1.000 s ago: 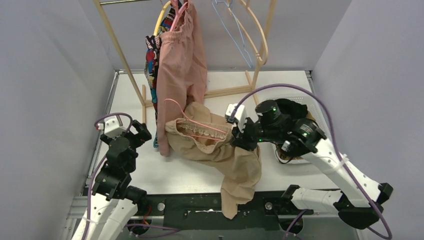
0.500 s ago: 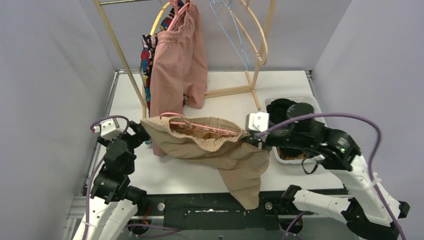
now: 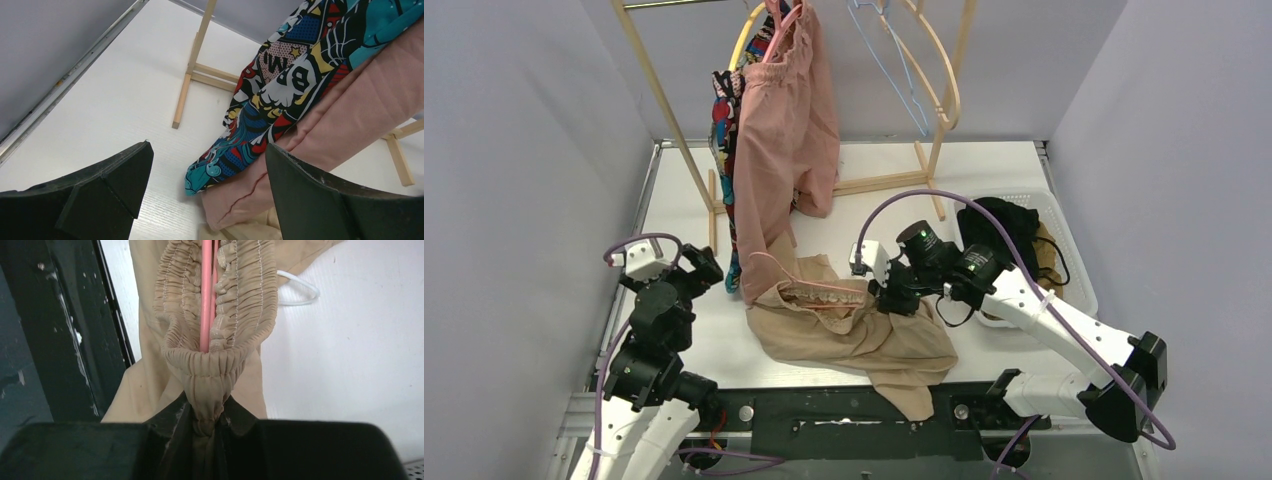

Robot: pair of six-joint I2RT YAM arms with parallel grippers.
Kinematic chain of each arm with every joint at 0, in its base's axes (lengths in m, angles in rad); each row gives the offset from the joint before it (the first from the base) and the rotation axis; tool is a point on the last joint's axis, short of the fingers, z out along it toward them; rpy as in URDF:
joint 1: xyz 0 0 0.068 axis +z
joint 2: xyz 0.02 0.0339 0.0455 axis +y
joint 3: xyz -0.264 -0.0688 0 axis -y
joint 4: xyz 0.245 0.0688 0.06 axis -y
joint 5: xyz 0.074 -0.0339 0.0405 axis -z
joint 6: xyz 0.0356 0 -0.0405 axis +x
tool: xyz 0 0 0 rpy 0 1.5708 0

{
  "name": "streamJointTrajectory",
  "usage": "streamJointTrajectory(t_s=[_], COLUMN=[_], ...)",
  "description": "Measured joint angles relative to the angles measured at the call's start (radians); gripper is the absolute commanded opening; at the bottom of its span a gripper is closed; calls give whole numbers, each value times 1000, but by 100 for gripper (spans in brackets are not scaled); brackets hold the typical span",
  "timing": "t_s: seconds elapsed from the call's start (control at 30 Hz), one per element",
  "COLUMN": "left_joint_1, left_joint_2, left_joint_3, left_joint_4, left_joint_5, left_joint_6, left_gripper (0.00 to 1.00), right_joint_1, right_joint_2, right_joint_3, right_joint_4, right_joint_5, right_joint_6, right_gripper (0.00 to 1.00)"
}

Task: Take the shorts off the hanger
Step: Pick up the hanger from the clothes rod.

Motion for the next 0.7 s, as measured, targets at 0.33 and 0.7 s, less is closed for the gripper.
streamJointTrajectory(t_s=[0.33, 0.7], left_joint_1=[-32, -35], left_joint_2=[5, 158], left_joint_3=[-4, -109], left_joint_4=[3, 268], left_joint_5=[167, 741], left_joint_6=[-19, -205], left_gripper=[79, 75], right_joint_1=[0, 1], right_joint_2=[-4, -112], right_joint_3=[-84, -143], right_joint_4=[166, 262], right_joint_5=[-9, -50], right_joint_6=[241, 415], right_gripper=[0, 1])
